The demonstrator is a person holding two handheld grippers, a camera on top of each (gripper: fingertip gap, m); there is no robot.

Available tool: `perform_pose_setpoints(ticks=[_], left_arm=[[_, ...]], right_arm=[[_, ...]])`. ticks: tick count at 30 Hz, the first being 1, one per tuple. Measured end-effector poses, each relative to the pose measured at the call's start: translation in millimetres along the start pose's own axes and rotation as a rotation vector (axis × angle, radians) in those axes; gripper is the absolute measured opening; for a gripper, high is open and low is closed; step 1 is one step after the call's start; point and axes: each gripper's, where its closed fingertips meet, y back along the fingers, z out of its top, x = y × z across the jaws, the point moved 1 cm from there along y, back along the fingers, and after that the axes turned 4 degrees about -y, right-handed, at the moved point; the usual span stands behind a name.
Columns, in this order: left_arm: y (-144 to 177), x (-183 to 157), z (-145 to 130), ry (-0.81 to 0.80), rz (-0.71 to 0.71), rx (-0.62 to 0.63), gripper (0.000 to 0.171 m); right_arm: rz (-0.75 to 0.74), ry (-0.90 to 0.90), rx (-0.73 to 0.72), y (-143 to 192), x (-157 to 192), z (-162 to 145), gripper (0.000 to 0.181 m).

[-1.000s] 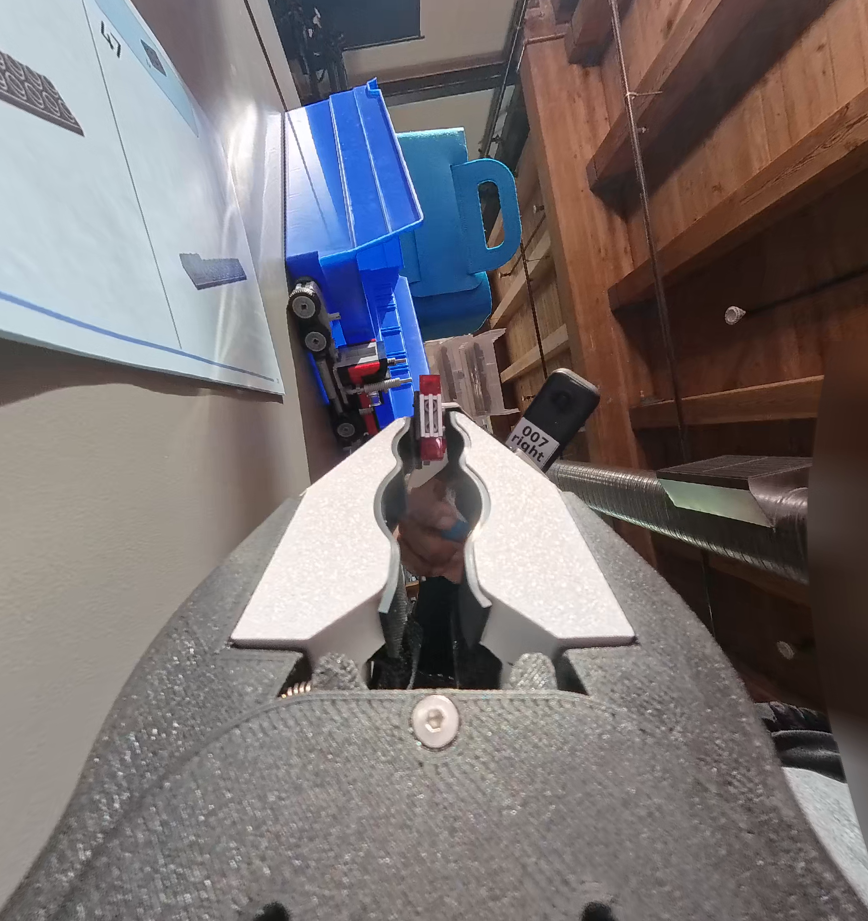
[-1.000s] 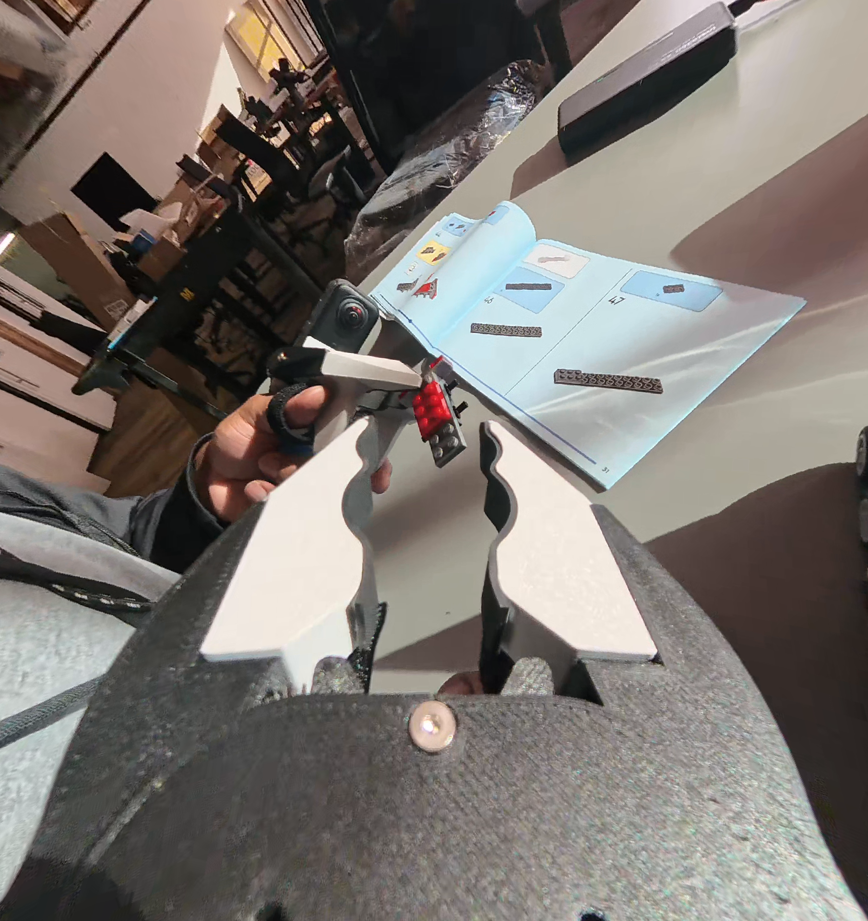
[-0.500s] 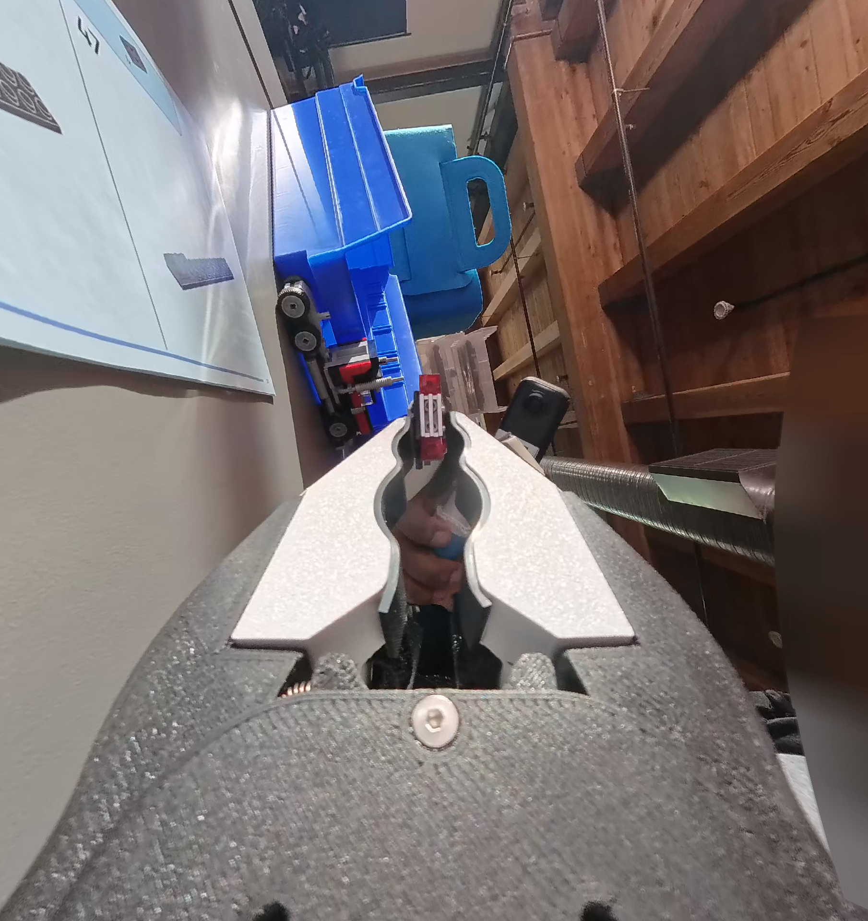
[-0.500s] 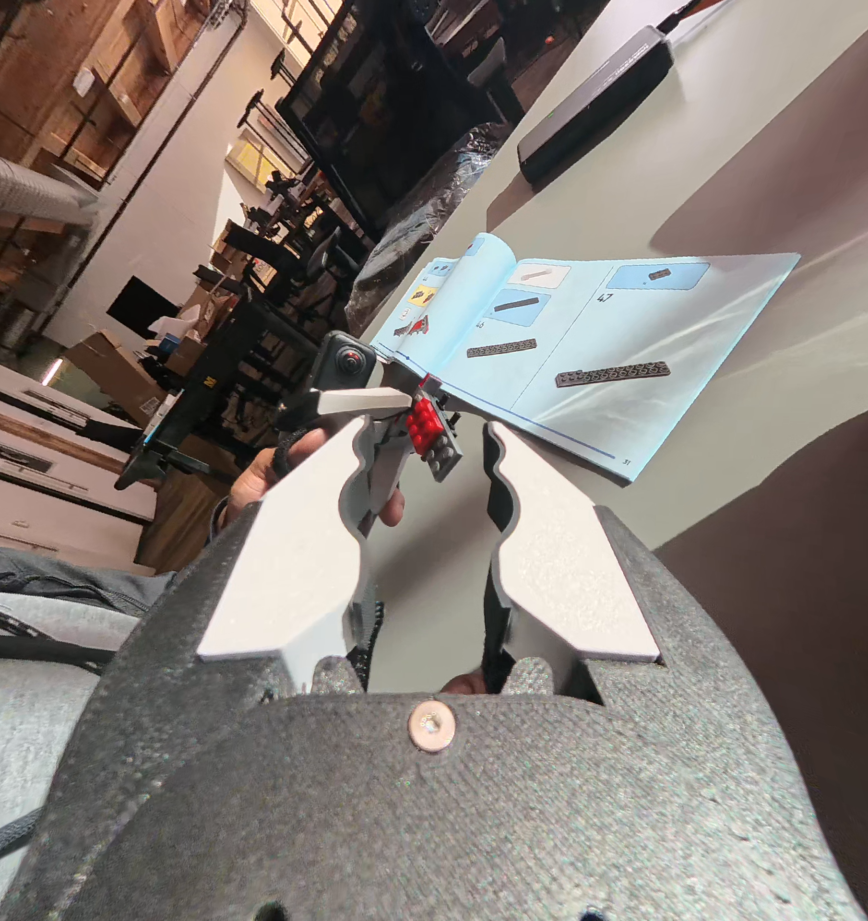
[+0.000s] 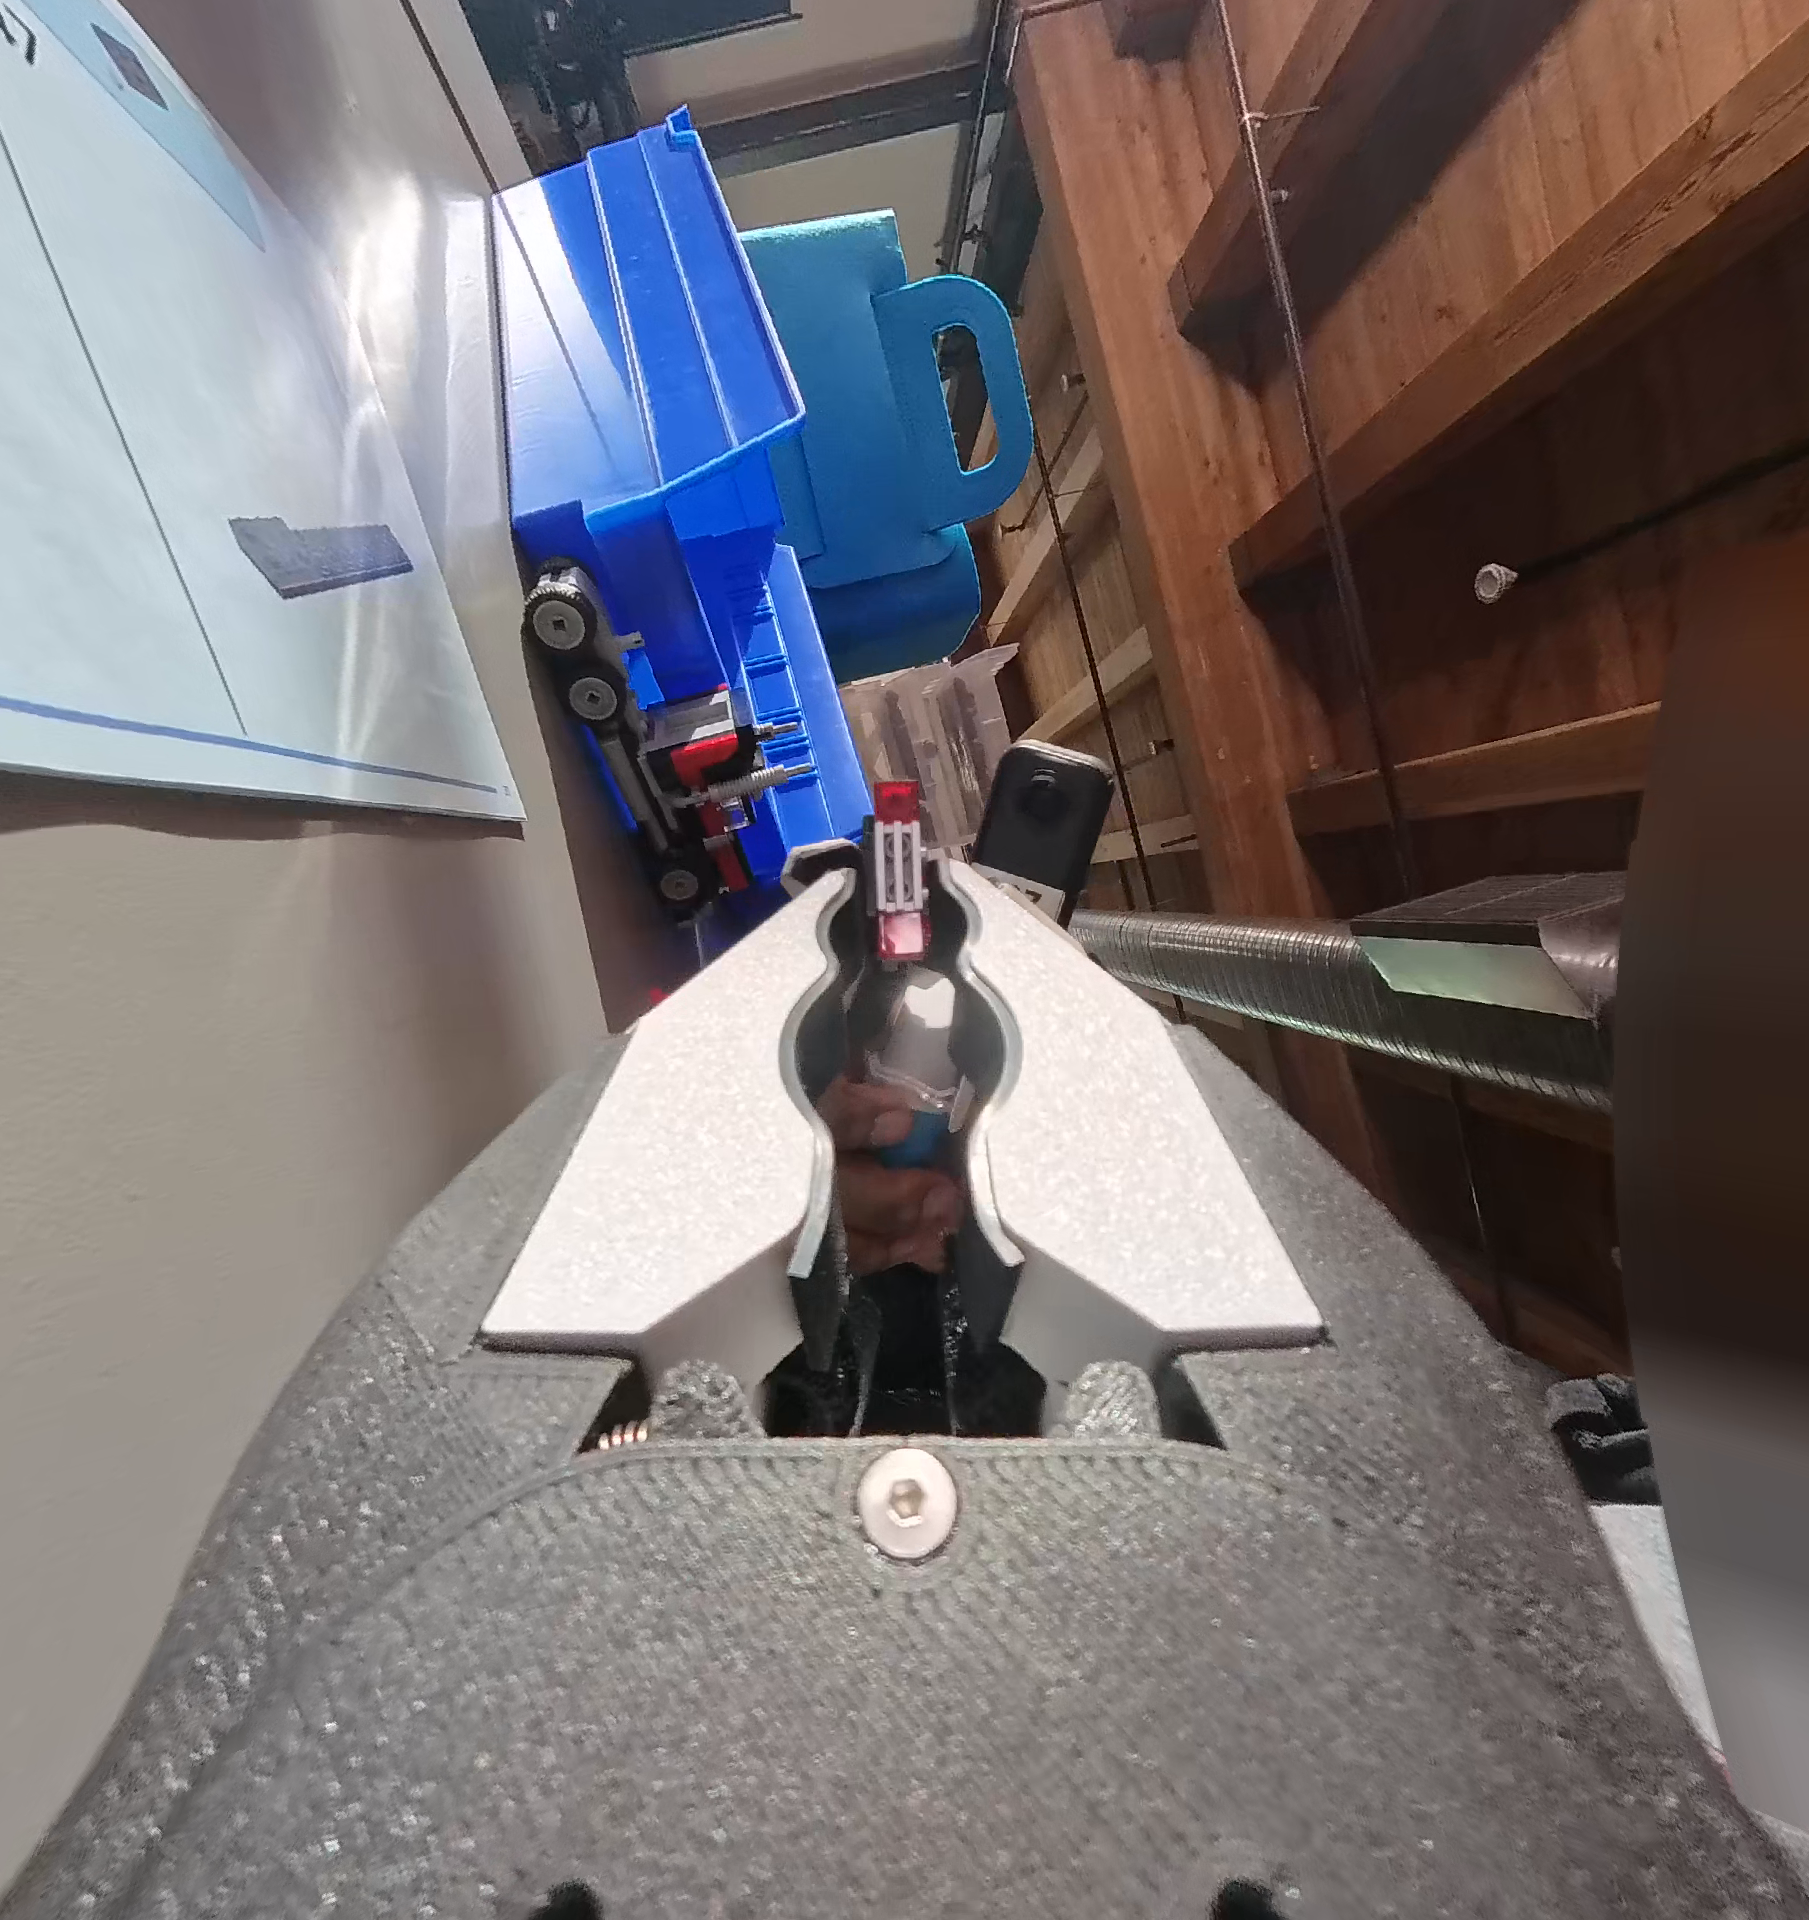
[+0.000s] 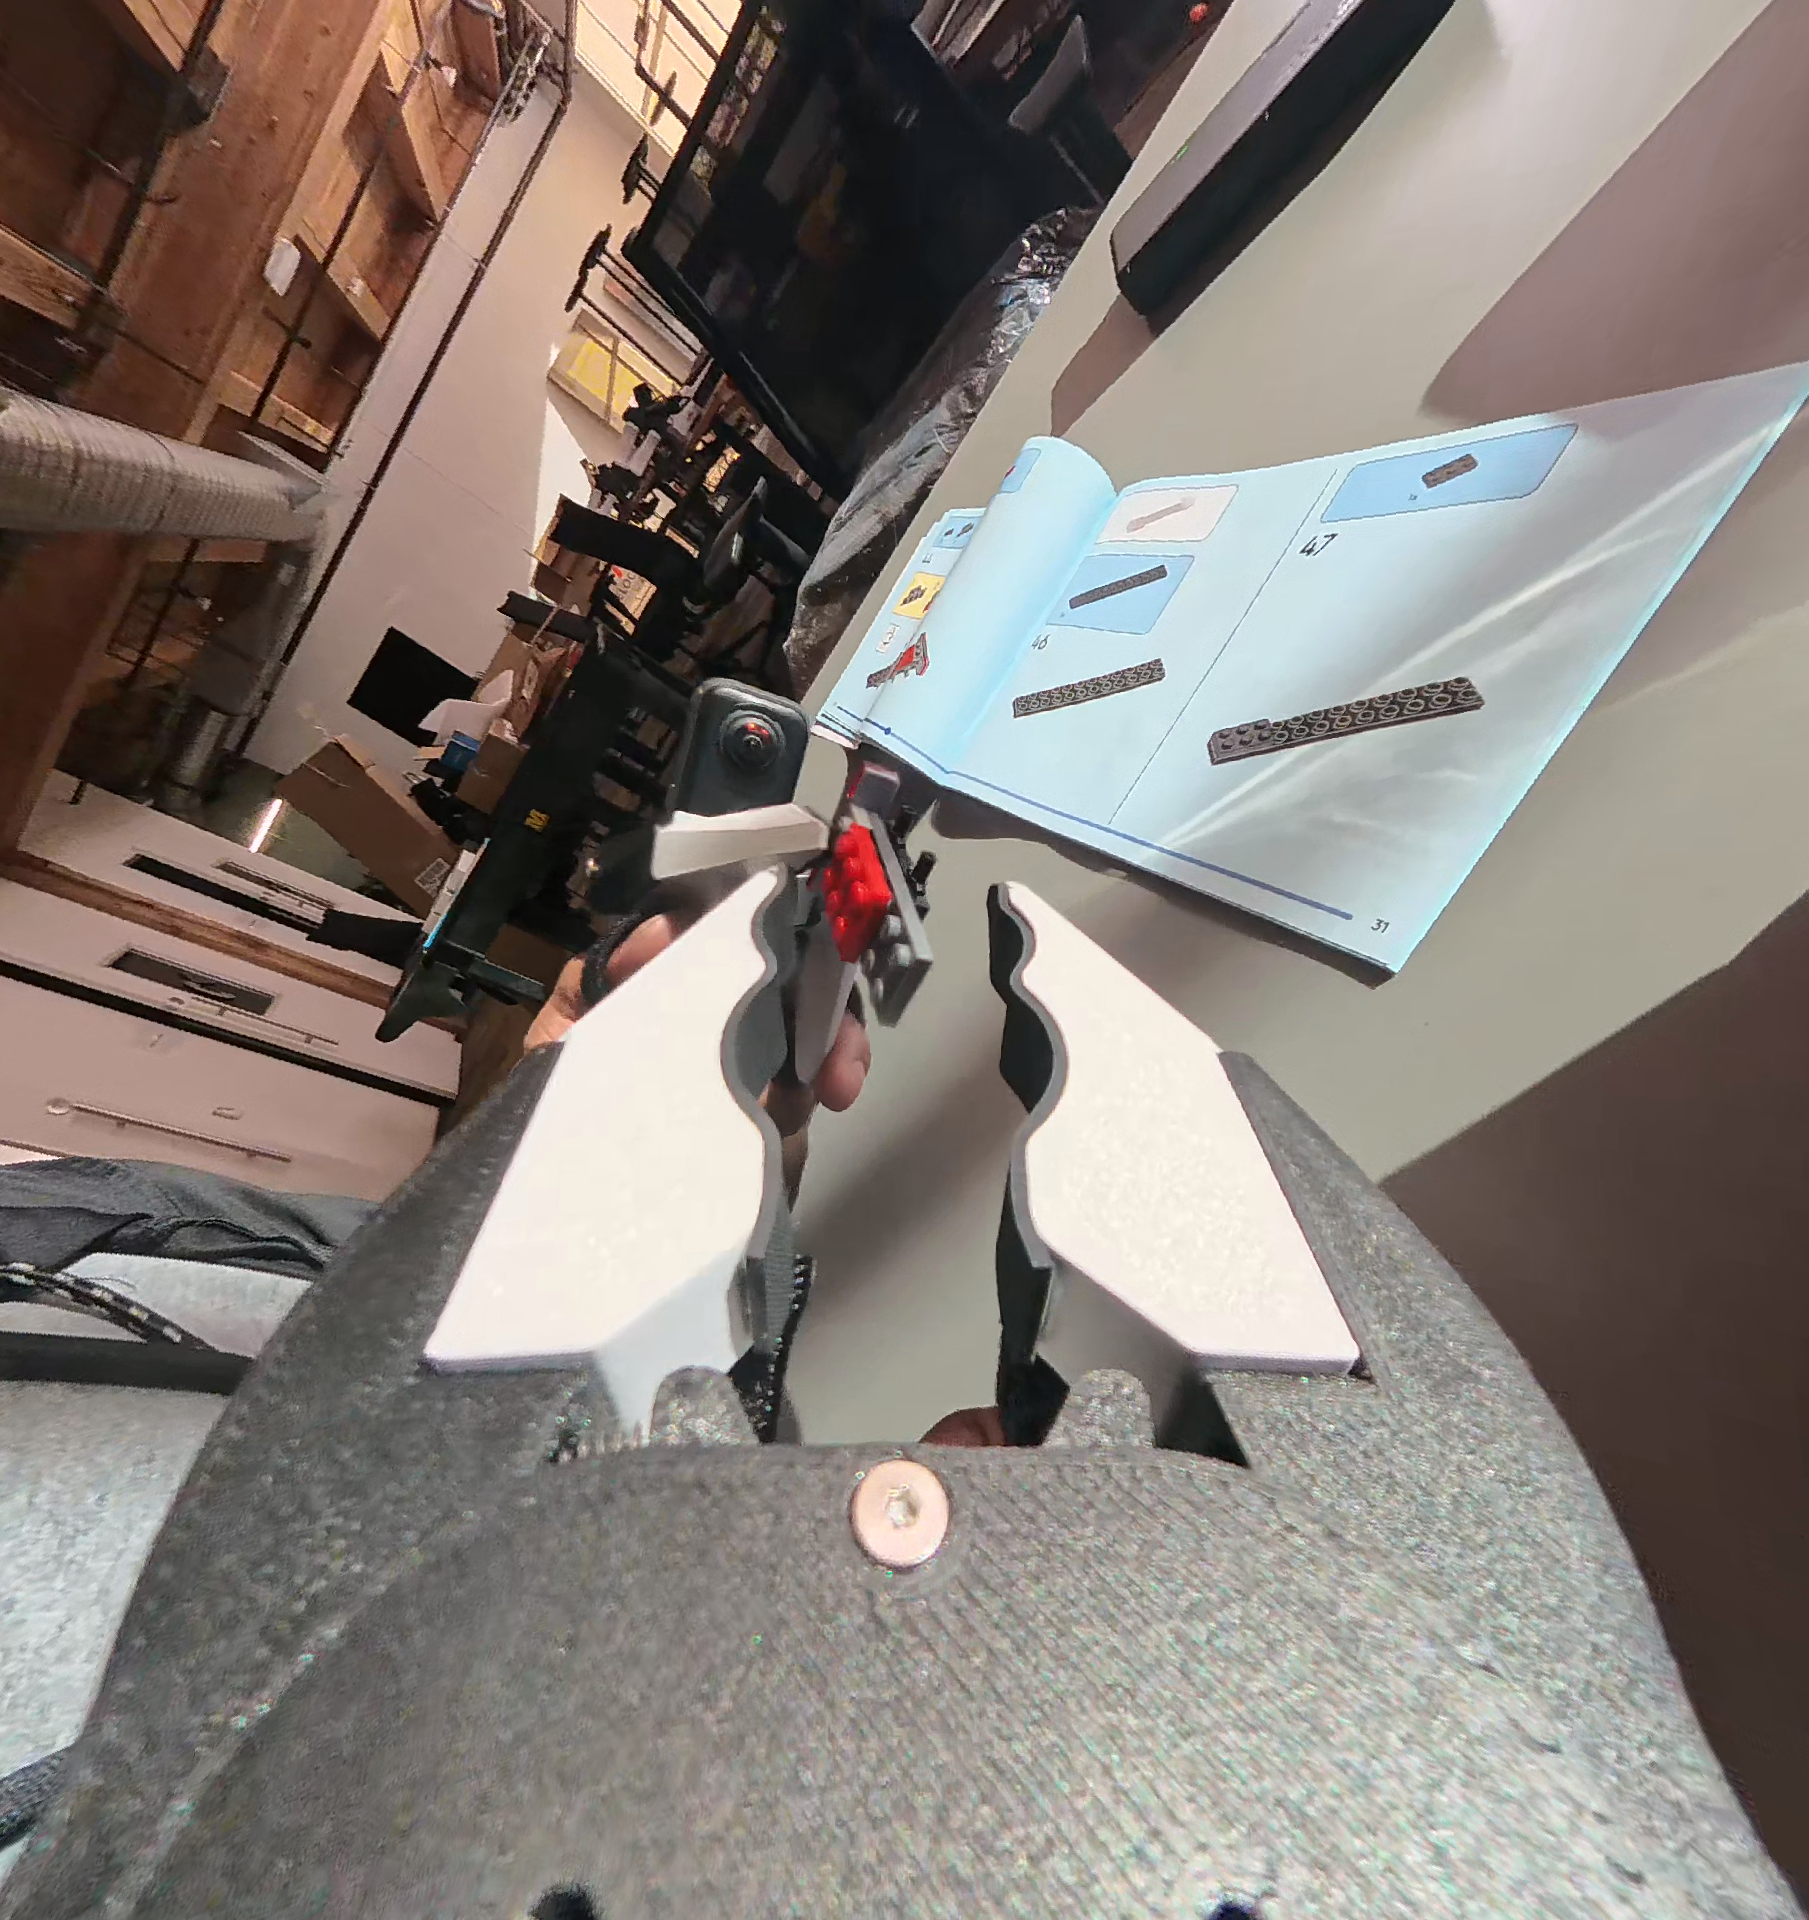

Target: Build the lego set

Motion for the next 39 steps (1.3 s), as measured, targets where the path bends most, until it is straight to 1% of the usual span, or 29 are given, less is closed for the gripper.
perform_pose_setpoints(ticks=[7, 12, 20, 29, 32, 36, 38, 39], left_arm=[[-2, -9, -2, -0.041, -0.048, 0.008, 0.013], [-4, -22, -2, -0.127, -0.106, 0.011, 0.014], [-4, -45, -6, -0.321, -0.215, 0.039, 0.014], [-1, -53, -9, -0.499, -0.225, 0.067, 0.014], [0, -57, -10, -0.517, -0.256, 0.081, 0.014], [4, -64, -13, -0.552, -0.303, 0.111, 0.013], [6, -66, -14, -0.568, -0.312, 0.128, 0.018], [6, -66, -15, -0.583, -0.307, 0.136, 0.022]], right_arm=[[0.062, -0.039, -0.001, 0, 6, -1, 0.029], [0.152, -0.033, -0.025, 4, 20, 2, 0.017], [0.233, 0.028, -0.036, 11, 42, 4, 0.016], [0.256, 0.066, -0.058, 13, 51, 3, 0.015], [0.264, 0.099, -0.056, 14, 56, 2, 0.015], [0.25, 0.205, -0.054, 14, 64, 0, 0.015], [0.23, 0.264, -0.05, 14, 66, -1, 0.014], [0.223, 0.302, -0.048, 14, 68, -1, 0.014]])
